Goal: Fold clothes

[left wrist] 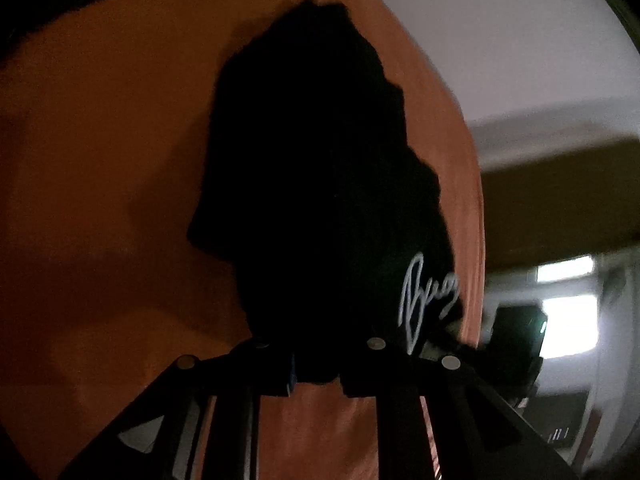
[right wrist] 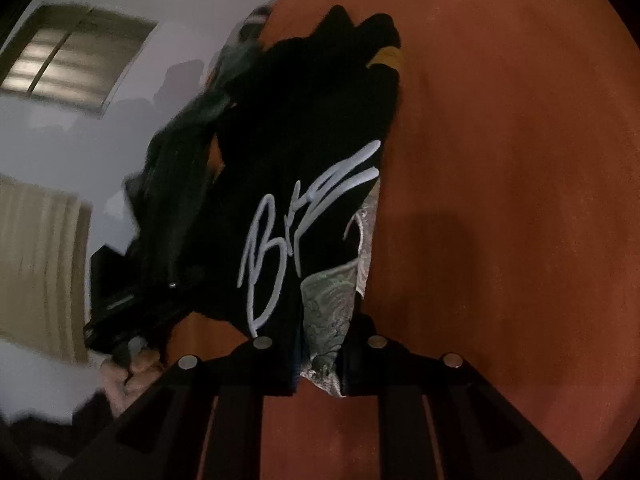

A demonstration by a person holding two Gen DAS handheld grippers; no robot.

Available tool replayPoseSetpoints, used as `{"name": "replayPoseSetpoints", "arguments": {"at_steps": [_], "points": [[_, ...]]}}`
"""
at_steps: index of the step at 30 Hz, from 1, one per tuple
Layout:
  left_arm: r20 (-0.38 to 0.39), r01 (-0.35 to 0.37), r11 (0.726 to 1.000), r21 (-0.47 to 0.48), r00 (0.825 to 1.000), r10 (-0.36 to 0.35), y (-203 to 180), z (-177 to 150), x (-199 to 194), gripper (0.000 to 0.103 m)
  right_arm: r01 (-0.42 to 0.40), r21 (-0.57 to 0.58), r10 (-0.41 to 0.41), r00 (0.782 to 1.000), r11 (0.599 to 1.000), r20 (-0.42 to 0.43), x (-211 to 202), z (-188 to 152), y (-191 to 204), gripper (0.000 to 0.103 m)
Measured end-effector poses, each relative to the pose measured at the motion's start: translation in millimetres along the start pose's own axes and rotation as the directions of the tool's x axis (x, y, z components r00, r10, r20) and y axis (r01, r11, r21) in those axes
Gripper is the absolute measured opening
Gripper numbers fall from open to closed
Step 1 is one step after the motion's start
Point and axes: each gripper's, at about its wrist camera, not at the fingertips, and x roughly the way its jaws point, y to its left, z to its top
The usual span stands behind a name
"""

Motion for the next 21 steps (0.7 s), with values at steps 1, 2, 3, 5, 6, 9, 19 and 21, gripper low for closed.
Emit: {"name": "replayPoseSetpoints", "arguments": {"at_steps": [1,2,3,5,6,9,19,21], "points": [[-0.027,-0.003,0.999,0.032,1.0,0.004,0,-26,-3,0.016,0.004,-0.008,-0.004,1.0,1.0,-0.022,-11,-27,-1,0.013],[-0.057,-0.008,0.998,0.066,0.998,0.011,1,-52,-6,0.016,0.013,-0.015,-0.013,0.999,1.0,-0.047,-21,-55,-3,0.013],[-0.09,-0.023,0.994,0.103,0.995,0.032,2,-78,-6,0.017,0.02,-0.018,-0.021,0.998,1.0,-0.066,-28,-79,-5,0.013],[-0.101,-0.056,0.984,0.17,0.992,0.074,4,-107,-5,0.02,0.053,-0.004,-0.053,0.991,0.999,-0.119,-33,-118,-15,0.018],[-0.077,-0.083,0.969,0.232,0.992,0.103,2,-116,-10,0.023,0.071,-0.001,-0.07,0.987,0.997,-0.141,-34,-131,-20,0.028],[-0.008,-0.142,0.908,0.393,0.987,0.158,-7,-115,-43,0.026,0.087,-0.022,-0.09,0.979,0.996,-0.184,-42,-136,-34,0.046],[0.059,-0.271,0.702,0.658,0.949,0.311,-37,42,-43,0.061,0.364,-0.358,-0.31,0.929,0.86,0.201,-111,0,1,0.062],[0.135,-0.312,0.724,0.616,0.947,0.293,-40,63,-12,0.061,0.441,-0.413,-0.347,0.893,0.797,0.286,-91,28,6,0.062]]}}
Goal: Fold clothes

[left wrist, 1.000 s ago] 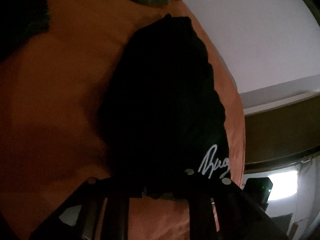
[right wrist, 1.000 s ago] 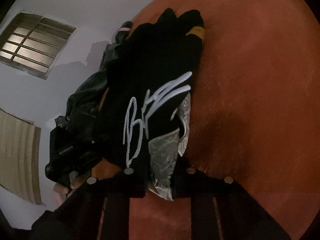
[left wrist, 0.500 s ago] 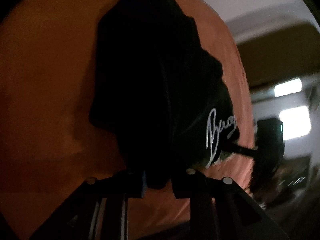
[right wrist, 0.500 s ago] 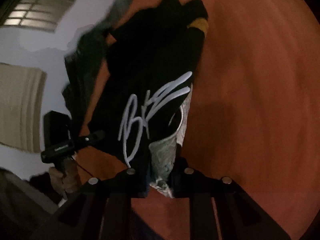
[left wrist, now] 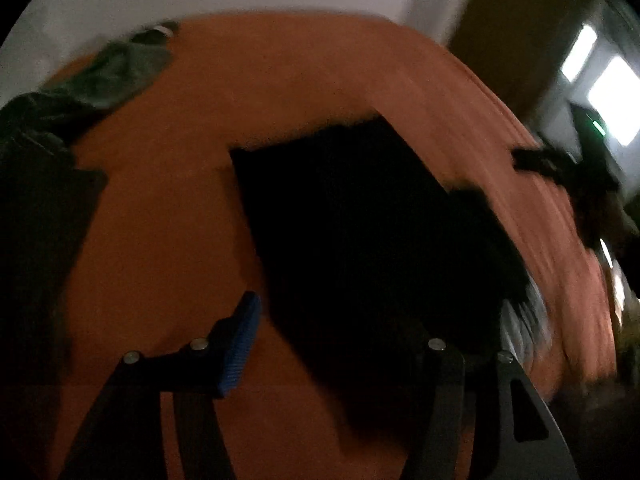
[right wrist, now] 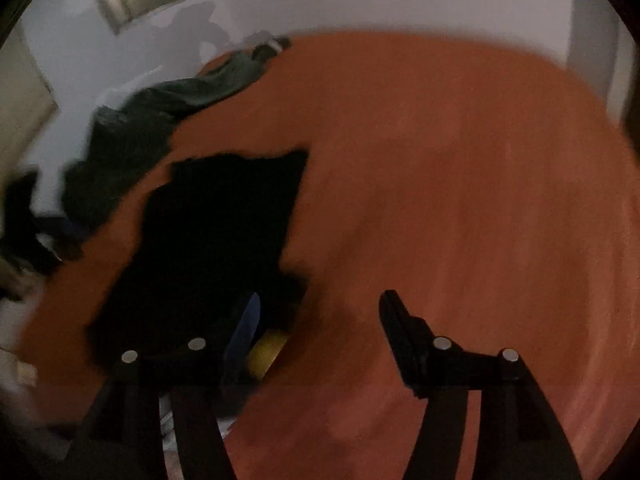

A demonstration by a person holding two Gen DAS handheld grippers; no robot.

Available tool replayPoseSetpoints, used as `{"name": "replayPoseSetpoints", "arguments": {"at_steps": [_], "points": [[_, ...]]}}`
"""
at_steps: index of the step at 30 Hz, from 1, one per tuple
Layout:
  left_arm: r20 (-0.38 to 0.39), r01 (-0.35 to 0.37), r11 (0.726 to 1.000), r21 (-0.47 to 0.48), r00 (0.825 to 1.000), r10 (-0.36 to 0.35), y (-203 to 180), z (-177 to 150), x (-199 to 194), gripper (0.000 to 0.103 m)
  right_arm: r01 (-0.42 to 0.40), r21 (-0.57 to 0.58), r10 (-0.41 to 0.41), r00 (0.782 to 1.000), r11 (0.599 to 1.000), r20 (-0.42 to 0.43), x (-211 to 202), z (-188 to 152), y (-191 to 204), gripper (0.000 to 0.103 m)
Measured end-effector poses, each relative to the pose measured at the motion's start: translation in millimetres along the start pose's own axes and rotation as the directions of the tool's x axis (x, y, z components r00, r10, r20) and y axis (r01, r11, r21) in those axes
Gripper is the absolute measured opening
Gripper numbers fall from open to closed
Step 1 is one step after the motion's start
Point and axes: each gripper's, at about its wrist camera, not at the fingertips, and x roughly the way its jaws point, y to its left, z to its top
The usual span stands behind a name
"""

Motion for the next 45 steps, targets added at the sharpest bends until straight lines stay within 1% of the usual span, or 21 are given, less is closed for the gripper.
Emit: {"name": "replayPoseSetpoints", "arguments": {"at_steps": [4,8,9,11,12,13,18,20,21,22,26,27,29,30,33,35,36,39,40,43,45], "points": [[0.044,0.052,0.995,-0.087,0.998,-0.049,7,25,47,0.061,-0.037,0.026,0.036,0.999,0.999,0.038,53,39,11,0.062],[0.028,0.05,0.99,-0.135,0.999,-0.046,12,45,88,0.061,-0.011,-0.024,0.009,0.998,1.0,-0.065,115,81,29,0.061],[0.029,0.067,0.985,-0.16,0.998,-0.063,16,49,95,0.061,0.003,-0.038,-0.007,0.997,0.999,-0.083,129,90,35,0.055],[0.037,0.078,0.979,-0.188,0.997,-0.072,20,57,101,0.048,0.033,-0.045,-0.037,0.993,0.998,-0.111,148,101,38,0.034],[0.04,0.067,0.977,-0.203,0.997,-0.06,21,62,100,0.017,0.05,-0.04,-0.054,0.99,0.998,-0.129,156,106,37,0.017],[0.048,0.057,0.97,-0.236,0.998,-0.047,24,64,102,0.005,0.065,-0.03,-0.068,0.989,0.997,-0.135,160,109,34,0.002],[0.097,0.089,0.93,-0.357,0.994,-0.058,37,68,100,0.006,0.138,0.073,-0.133,0.989,0.988,-0.065,146,110,5,0.002],[0.105,0.072,0.933,-0.353,0.994,-0.037,38,70,97,0.012,0.266,0.051,-0.264,0.964,0.963,-0.036,145,105,-2,0.004],[0.103,0.05,0.939,-0.34,0.995,-0.015,37,71,97,0.023,0.28,0.056,-0.279,0.96,0.958,-0.032,144,103,-6,0.005],[0.094,0.036,0.94,-0.339,0.996,-0.004,37,71,99,0.034,0.248,0.074,-0.246,0.969,0.966,-0.039,144,102,-10,0.005],[0.116,0.064,0.937,-0.343,0.993,-0.026,40,74,96,0.046,0.096,0.111,-0.091,0.995,0.989,-0.044,142,107,-10,0.006],[0.121,0.061,0.939,-0.338,0.992,-0.021,40,78,99,0.045,0.054,0.114,-0.05,0.998,0.992,-0.042,141,110,-7,0.012],[0.117,0.057,0.948,-0.312,0.993,-0.021,37,87,105,0.012,0.039,0.076,-0.032,0.996,0.996,-0.083,149,117,5,0.029],[0.11,0.055,0.955,-0.293,0.994,-0.023,35,92,109,0.003,0.054,0.063,-0.048,0.994,0.997,-0.094,154,121,10,0.034],[0.092,0.049,0.969,-0.243,0.995,-0.027,28,107,121,0.003,0.13,0.042,-0.124,0.986,0.991,-0.109,166,132,19,0.033],[0.103,0.054,0.957,-0.285,0.994,-0.026,36,114,118,0.003,0.179,0.052,-0.173,0.98,0.982,-0.098,169,139,15,0.019],[0.115,0.064,0.948,-0.311,0.993,-0.029,40,116,115,0.003,0.207,0.055,-0.201,0.975,0.977,-0.09,169,144,12,0.005],[0.165,-0.001,0.939,-0.345,0.984,0.061,42,117,99,0.004,0.267,0.094,-0.263,0.963,0.959,-0.057,164,154,-1,0.002],[0.165,-0.04,0.936,-0.349,0.981,0.103,42,117,95,0.011,0.259,0.123,-0.255,0.966,0.958,-0.055,161,157,-7,0.002],[0.111,-0.057,0.93,-0.364,0.988,0.105,44,110,92,0.038,0.206,0.157,-0.198,0.978,0.966,-0.065,164,162,-5,0.002],[0.1,-0.041,0.927,-0.372,0.991,0.084,42,102,90,0.039,0.167,0.146,-0.157,0.984,0.975,-0.078,165,160,0,0.002]]}}
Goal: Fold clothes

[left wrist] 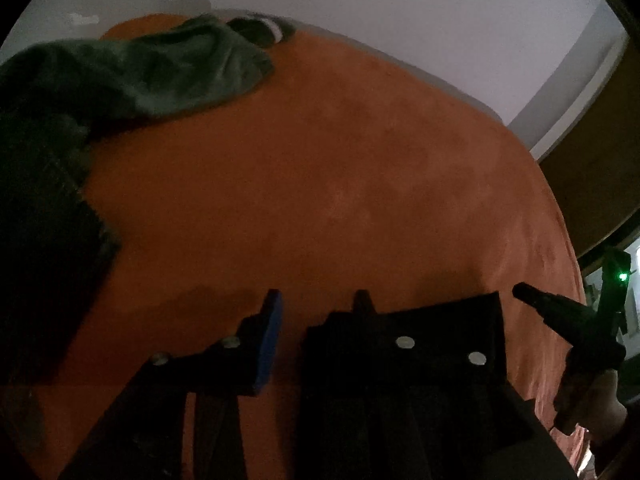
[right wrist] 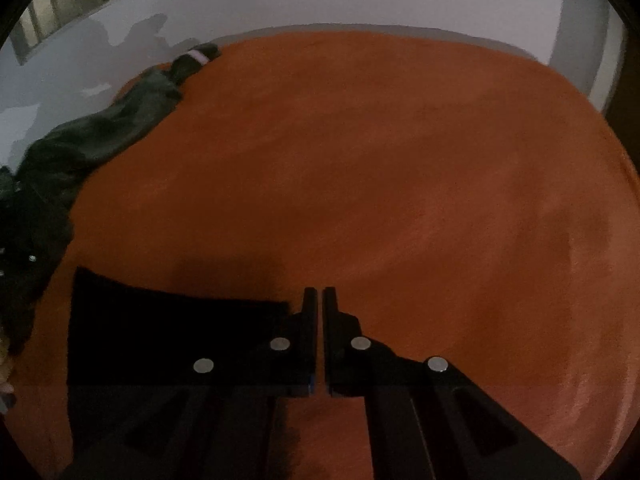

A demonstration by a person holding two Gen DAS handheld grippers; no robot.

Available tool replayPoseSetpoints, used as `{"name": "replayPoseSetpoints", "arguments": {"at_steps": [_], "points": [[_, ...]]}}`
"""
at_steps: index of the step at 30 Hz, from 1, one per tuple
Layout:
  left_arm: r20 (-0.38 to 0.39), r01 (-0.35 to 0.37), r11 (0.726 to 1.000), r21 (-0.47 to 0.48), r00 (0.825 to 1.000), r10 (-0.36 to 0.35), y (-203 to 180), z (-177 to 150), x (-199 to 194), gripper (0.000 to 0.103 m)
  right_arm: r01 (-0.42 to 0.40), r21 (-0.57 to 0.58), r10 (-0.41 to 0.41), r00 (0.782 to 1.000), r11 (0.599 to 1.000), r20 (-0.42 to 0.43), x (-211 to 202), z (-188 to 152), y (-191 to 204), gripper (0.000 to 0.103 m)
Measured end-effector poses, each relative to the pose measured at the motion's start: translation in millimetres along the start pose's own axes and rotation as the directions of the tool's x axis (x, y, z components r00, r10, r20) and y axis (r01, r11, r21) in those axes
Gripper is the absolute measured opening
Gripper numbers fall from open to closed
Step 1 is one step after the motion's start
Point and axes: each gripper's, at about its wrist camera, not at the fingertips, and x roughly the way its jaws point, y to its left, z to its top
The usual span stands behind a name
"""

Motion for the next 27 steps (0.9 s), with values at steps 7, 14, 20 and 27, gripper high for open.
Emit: {"name": "replayPoseSetpoints", "arguments": {"at_steps": [7,14,20,27], "points": [[-0.145,-0.045,0.994,0.098,0.988,0.059,-36,-16,38,0.054,-0.022,-0.084,0.018,0.998,0.996,-0.052,19,-3,30,0.045],[-0.1,-0.037,0.999,-0.003,0.994,0.036,-51,-13,48,0.008,0.019,-0.075,-0.021,0.999,0.997,-0.027,31,3,27,0.006],[-0.106,-0.038,0.996,0.08,0.993,0.046,-66,-11,66,0.009,0.02,-0.079,-0.017,0.999,0.997,0.046,23,11,20,0.005],[-0.15,-0.053,0.994,0.098,0.986,0.067,-59,-16,53,0.046,-0.134,0.122,0.15,0.981,0.983,-0.126,56,34,-15,0.017]]}}
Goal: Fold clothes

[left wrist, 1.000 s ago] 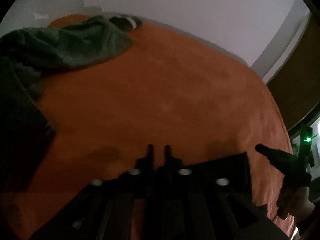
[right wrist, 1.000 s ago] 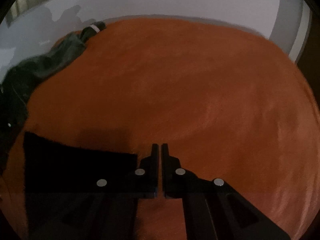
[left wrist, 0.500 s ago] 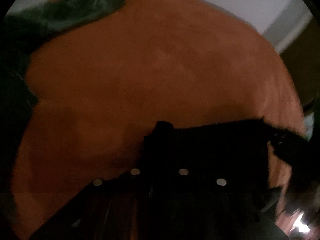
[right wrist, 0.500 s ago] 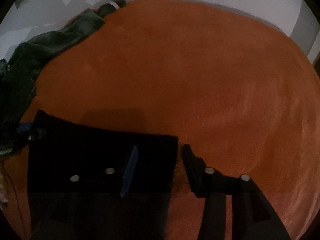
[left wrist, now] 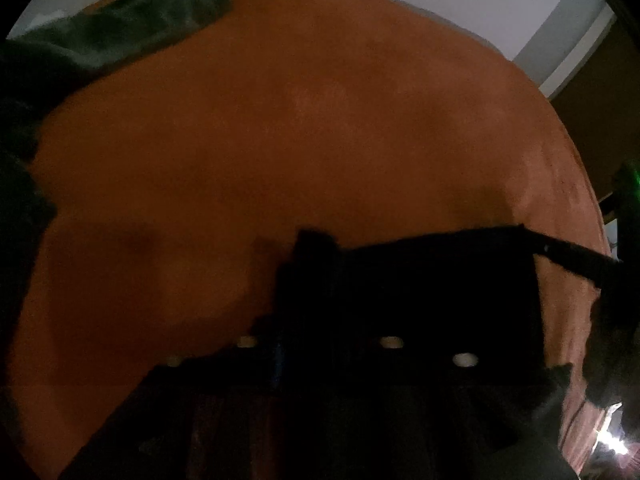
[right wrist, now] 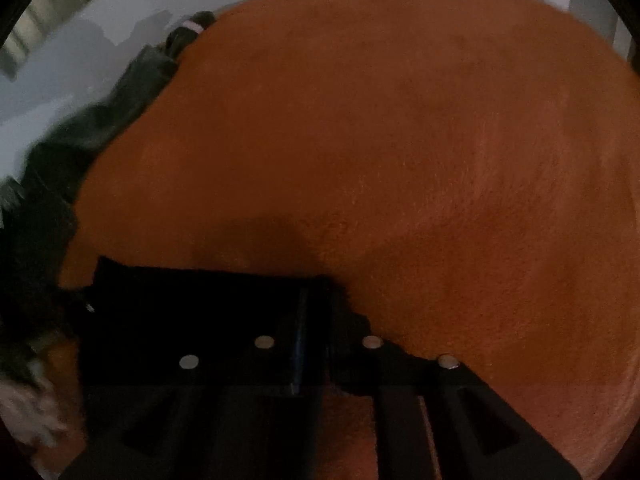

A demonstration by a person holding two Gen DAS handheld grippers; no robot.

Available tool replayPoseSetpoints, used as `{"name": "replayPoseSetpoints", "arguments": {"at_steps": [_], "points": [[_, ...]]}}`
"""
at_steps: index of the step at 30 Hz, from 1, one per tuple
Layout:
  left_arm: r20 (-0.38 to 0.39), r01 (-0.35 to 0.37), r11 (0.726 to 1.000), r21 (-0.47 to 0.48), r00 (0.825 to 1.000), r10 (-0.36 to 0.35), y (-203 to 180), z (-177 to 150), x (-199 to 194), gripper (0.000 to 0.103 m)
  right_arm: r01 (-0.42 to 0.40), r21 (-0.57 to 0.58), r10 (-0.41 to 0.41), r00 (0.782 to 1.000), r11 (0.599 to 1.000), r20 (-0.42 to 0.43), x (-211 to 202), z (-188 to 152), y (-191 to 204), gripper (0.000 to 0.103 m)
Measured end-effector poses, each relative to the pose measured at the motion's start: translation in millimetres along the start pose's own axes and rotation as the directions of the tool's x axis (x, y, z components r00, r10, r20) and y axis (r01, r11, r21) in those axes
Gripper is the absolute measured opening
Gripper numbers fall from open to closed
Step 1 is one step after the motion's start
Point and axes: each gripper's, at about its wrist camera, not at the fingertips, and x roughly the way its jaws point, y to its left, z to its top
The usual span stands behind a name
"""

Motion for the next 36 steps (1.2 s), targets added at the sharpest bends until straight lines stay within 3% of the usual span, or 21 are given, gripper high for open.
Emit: {"name": "replayPoseSetpoints", "arguments": {"at_steps": [4,7,11,14,19,20,21,22,23,24,26,27,29,32,36], "points": [[0.148,0.029,0.999,0.014,0.988,-0.031,5,-33,-79,0.059,-0.055,-0.04,0.06,0.989,0.998,0.135,-78,-13,-3,0.05],[0.153,0.067,0.994,0.09,0.985,-0.081,-1,-64,-115,0.069,-0.014,-0.096,0.034,0.979,0.995,0.203,-129,-56,-5,0.054],[-0.025,0.186,0.974,0.126,0.982,-0.185,-20,-96,-98,0.072,-0.056,-0.045,0.063,0.983,0.997,0.172,-138,-125,-22,0.054],[-0.118,0.191,0.974,0.12,0.977,-0.177,-33,-115,-69,0.072,-0.149,0.084,0.139,0.984,0.985,0.109,-122,-173,-48,0.054],[-0.176,0.169,0.978,0.125,0.974,-0.146,-45,-132,-42,0.072,-0.334,0.281,0.334,0.941,0.9,0.049,-84,-213,-69,0.054],[-0.174,0.167,0.976,0.14,0.974,-0.142,-49,-134,-42,0.071,-0.342,0.286,0.342,0.938,0.895,0.052,-80,-213,-69,0.054],[-0.173,0.166,0.974,0.154,0.975,-0.139,-53,-137,-42,0.058,-0.347,0.282,0.346,0.937,0.895,0.054,-78,-213,-67,0.054],[-0.173,0.166,0.971,0.17,0.975,-0.137,-56,-137,-41,0.039,-0.348,0.268,0.346,0.937,0.898,0.056,-77,-212,-65,0.054],[-0.173,0.167,0.968,0.185,0.976,-0.135,-59,-137,-41,0.03,-0.347,0.253,0.344,0.937,0.903,0.059,-76,-211,-62,0.054],[-0.173,0.167,0.967,0.193,0.976,-0.134,-62,-137,-41,0.024,-0.347,0.237,0.343,0.938,0.907,0.061,-75,-210,-60,0.051],[-0.165,0.164,0.974,0.156,0.977,-0.138,-60,-137,-42,0.012,-0.339,0.204,0.334,0.941,0.918,0.06,-73,-208,-55,0.028],[-0.159,0.164,0.977,0.133,0.977,-0.142,-58,-137,-43,0.012,-0.327,0.186,0.322,0.945,0.926,0.058,-76,-211,-55,0.006],[-0.122,0.172,0.984,0.053,0.979,-0.164,-47,-138,-50,0.01,-0.301,0.152,0.292,0.953,0.941,0.077,-86,-218,-52,0.004],[0.012,0.245,0.968,-0.057,0.97,-0.244,-34,-138,-88,0.01,-0.225,0.037,0.214,0.956,0.974,0.199,-115,-212,-19,0.003],[0.175,0.287,0.957,-0.04,0.945,-0.276,-31,-125,-141,0.01,-0.122,-0.193,0.188,0.907,0.974,0.377,-174,-204,37,0.002]]}}
